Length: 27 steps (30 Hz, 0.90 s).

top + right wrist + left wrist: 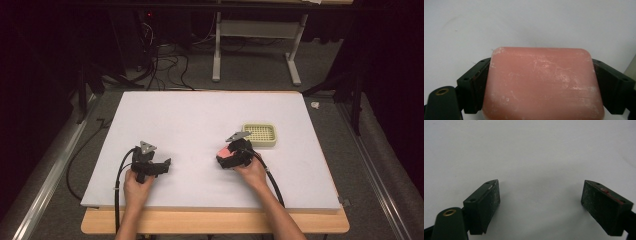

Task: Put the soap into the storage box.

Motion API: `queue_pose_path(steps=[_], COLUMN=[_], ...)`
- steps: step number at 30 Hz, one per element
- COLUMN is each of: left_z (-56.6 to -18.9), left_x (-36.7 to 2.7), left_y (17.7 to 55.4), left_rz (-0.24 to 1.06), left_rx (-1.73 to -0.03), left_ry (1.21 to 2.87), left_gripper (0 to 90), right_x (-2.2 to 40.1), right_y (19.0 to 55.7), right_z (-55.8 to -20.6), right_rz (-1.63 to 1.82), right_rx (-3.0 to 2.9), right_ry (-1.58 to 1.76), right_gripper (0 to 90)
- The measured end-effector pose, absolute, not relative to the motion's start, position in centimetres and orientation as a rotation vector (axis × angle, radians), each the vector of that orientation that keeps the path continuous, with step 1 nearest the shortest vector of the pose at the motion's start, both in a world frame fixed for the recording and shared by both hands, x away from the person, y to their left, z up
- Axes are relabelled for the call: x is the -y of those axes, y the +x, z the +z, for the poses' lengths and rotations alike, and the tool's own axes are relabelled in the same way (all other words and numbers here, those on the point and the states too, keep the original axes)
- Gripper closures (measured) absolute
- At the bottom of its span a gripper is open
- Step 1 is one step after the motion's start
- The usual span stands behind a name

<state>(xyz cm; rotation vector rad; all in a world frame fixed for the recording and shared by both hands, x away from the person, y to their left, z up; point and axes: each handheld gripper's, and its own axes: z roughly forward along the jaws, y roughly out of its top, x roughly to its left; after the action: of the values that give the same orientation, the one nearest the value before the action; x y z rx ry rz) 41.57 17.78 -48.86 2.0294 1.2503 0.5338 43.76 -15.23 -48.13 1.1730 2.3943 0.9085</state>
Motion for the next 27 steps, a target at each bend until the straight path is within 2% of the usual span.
queue_pose_path(steps=[27], left_z=[-48.86], left_x=[-17.78], left_y=[41.57], left_rz=[0.534], left_rx=[-1.25], left_ry=[2.03], left_gripper=[16.0], right_x=[15.04], right_y=[43.53], right_z=[-47.84], right_rz=[0.896], right_rx=[-2.389], right_ry=[1.207], right_gripper=[13.5])
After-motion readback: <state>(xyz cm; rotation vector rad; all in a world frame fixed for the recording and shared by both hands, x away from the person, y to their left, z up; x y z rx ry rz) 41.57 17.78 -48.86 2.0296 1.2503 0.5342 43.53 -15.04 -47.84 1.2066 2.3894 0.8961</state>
